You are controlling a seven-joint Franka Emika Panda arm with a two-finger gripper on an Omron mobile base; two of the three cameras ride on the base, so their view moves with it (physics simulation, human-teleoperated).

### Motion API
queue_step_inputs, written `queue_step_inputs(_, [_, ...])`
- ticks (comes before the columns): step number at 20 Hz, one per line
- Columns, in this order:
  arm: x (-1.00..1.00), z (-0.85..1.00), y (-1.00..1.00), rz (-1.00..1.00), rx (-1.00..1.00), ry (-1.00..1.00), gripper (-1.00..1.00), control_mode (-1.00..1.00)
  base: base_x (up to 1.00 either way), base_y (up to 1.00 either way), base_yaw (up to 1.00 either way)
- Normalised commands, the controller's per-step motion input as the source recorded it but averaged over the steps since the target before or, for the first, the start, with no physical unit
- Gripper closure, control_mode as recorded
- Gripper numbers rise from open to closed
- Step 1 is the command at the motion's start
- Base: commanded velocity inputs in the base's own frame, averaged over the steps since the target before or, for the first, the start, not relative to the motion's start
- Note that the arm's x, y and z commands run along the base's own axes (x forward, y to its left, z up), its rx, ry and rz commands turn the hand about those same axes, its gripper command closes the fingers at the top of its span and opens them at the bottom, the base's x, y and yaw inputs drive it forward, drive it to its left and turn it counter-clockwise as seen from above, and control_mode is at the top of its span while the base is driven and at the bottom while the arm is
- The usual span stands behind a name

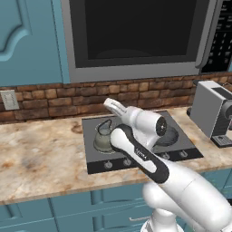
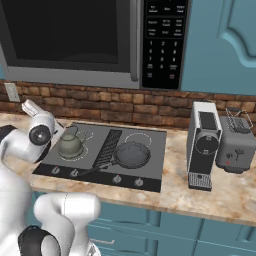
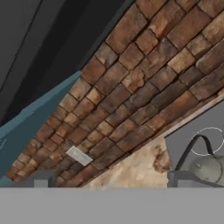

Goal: Pick the kettle from the counter and place it on a stove burner. Then turn the burner on.

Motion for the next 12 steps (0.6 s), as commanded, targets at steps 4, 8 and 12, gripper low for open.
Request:
queue_step_inputs(4, [-1.00,0.68,-0.07,0.00,-0.11,-0.06,-1.00,-1.00,0.00,0.00,0.00])
queue_step_inputs(8, [-0.95,0.15,-0.08,0.00,-0.22,0.14,-1.00,-1.00,0.00,0.00,0.00])
queue_step_inputs(12, [-0.67,0.00,-0.04,0.00,-0.27,0.30,-1.00,-1.00,0.00,0.00,0.00])
